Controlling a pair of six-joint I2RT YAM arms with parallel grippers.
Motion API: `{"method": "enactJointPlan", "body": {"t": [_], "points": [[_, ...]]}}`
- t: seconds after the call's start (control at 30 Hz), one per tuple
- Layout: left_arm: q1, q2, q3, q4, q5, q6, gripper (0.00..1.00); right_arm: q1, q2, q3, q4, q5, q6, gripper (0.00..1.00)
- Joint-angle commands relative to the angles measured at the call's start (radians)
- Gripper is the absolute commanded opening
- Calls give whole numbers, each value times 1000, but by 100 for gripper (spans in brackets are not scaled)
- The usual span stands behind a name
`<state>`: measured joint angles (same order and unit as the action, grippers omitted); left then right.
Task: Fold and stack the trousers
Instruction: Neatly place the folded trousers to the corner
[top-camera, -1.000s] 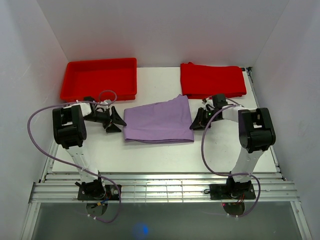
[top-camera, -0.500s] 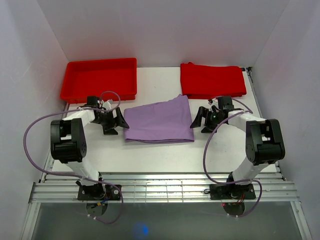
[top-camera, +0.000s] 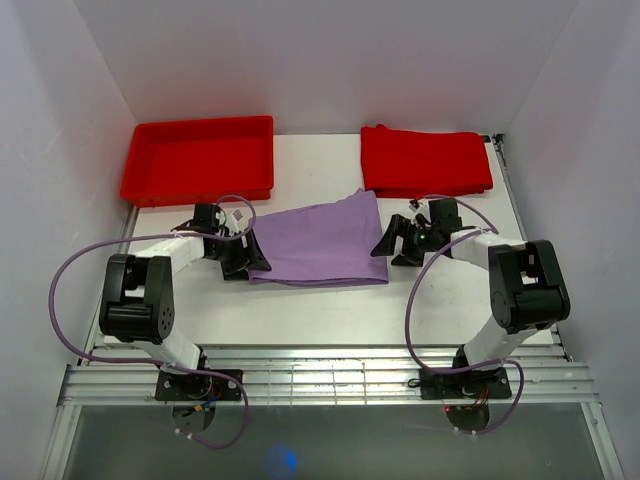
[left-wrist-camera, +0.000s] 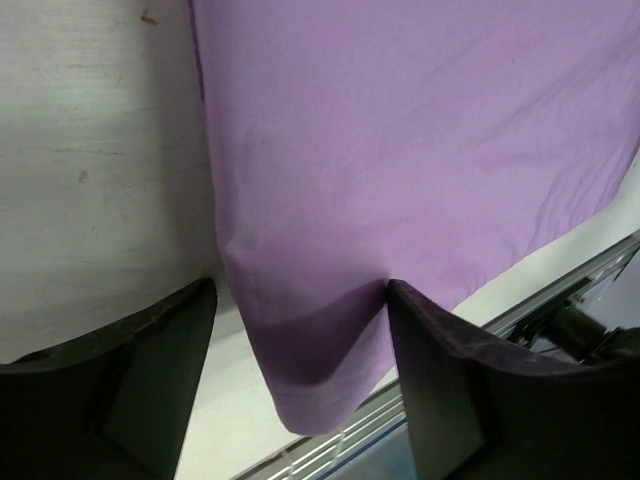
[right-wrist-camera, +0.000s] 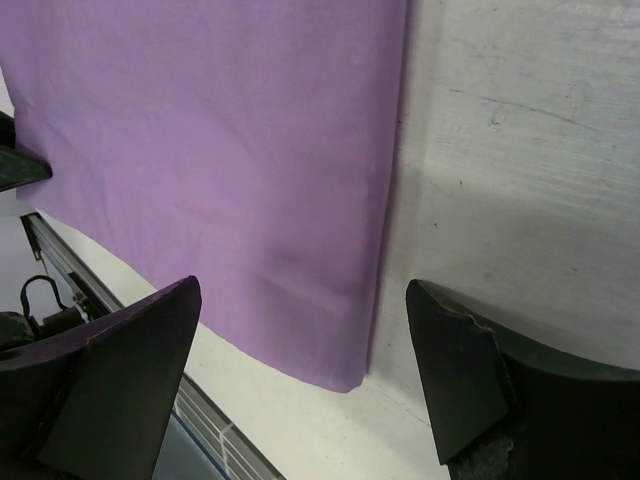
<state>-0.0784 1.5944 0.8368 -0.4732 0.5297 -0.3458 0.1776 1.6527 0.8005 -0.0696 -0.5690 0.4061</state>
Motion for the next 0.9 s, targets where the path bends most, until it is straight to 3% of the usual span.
{"method": "enactJointPlan", "body": {"t": [0.0,0.07,0.17,0.3,0.43,0.47,0.53,0.63,0.87], "points": [[-20,35,-33,7,-120,-68,76,17,74,-72,-81,144,-9,91],[-23,51,-33,16,-137,-82,74,19,101,-67,-75,130,-1,93],[-30,87,-21,24,-160,-88,63,34,128,-41,-72,133,5,100],[-52,133,4,36,-157,-91,56,42,125,-34,-68,130,16,83],[-64,151,12,56,-163,-113,47,43,110,-37,-79,133,17,74],[-66,151,8,59,-163,-119,47,43,105,-43,-85,136,19,74],[-67,150,4,59,-169,-122,46,43,69,-64,-102,161,28,94],[-67,138,-2,59,-181,-124,43,34,-11,-121,-141,213,13,90],[-69,128,-13,70,-168,-131,39,31,-87,-224,-130,254,73,94]]}}
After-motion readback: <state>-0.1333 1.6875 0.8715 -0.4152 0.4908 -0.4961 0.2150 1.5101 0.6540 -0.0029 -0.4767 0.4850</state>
